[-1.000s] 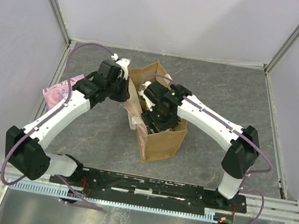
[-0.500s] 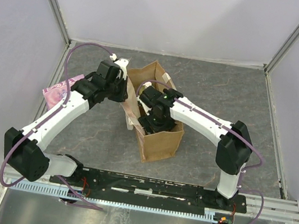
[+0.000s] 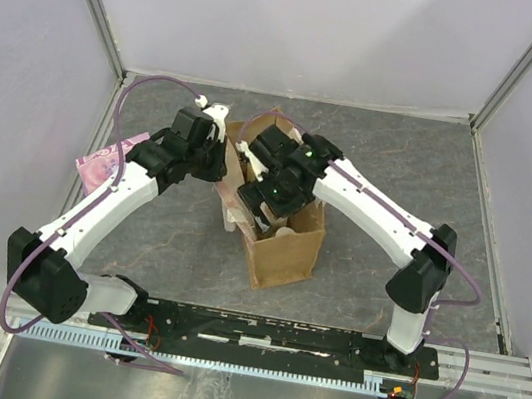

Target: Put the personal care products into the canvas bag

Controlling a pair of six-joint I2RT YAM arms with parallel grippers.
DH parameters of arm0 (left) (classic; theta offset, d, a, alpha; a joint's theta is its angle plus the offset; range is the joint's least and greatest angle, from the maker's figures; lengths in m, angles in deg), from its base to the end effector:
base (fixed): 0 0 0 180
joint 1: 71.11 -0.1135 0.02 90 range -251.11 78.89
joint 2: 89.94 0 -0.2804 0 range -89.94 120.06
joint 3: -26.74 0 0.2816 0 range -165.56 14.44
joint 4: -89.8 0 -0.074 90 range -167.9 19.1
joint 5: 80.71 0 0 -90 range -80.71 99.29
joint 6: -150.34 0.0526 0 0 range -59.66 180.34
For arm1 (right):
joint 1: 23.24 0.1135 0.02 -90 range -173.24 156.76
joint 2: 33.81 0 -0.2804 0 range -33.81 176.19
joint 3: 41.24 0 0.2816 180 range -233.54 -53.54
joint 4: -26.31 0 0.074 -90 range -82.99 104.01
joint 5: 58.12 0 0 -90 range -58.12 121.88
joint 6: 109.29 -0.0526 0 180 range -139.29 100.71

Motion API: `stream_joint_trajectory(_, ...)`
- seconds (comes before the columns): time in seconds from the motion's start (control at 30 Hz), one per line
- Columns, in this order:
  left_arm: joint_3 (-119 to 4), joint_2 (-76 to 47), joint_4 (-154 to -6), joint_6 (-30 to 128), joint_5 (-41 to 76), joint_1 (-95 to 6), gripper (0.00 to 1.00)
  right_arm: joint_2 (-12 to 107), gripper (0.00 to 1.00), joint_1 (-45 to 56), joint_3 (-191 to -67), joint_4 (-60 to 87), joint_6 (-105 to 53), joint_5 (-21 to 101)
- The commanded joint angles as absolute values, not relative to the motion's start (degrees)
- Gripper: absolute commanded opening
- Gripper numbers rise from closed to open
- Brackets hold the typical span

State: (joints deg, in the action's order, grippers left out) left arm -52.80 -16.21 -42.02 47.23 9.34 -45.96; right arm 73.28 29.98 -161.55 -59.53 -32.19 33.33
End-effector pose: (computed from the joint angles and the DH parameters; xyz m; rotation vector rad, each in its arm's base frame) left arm 0.2852 -0.1340 0.3259 0.2453 2.3217 -0.3386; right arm 0.2470 0.3327 0.3251 -1.0008 2.7098 0.2715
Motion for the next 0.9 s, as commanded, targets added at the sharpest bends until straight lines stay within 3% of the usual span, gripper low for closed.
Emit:
stream_joint_trajectory(0.0, -55.7, -18.5, -42.5, 49.8, 8.9, -46.0, 0.23, 67.5, 0.97, 30.2, -171.1, -62.6, -29.6, 31.8)
stream_joint_trajectory(0.07, -57.3, -18.0, -41.6, 49.2, 8.9, -46.0, 0.26, 65.4, 0.99, 30.2, -173.4, -61.6, -27.5, 32.2)
stream_joint_trajectory(0.2, -61.9, -17.0, -39.1, 49.1, 9.0, -46.0, 0.41, 62.6, 1.00, 28.5, -175.4, -58.4, -25.4, 32.4)
stream_joint_trajectory(0.43, -64.7, -17.3, -38.7, 48.5, 8.8, -46.0, 0.82, 58.8, 1.00, 22.2, -170.5, -48.3, -23.9, 30.4)
stream_joint_trajectory(0.63, -67.2, -16.9, -39.1, 46.6, 5.4, -46.1, 0.95, 55.6, 1.00, 13.3, -162.9, -35.8, -23.1, 28.9)
stream_joint_trajectory(0.87, -74.5, -12.6, -36.7, 46.2, 3.0, -51.1, 0.98, 54.1, 1.00, 1.3, -155.0, -27.5, -22.5, 28.0)
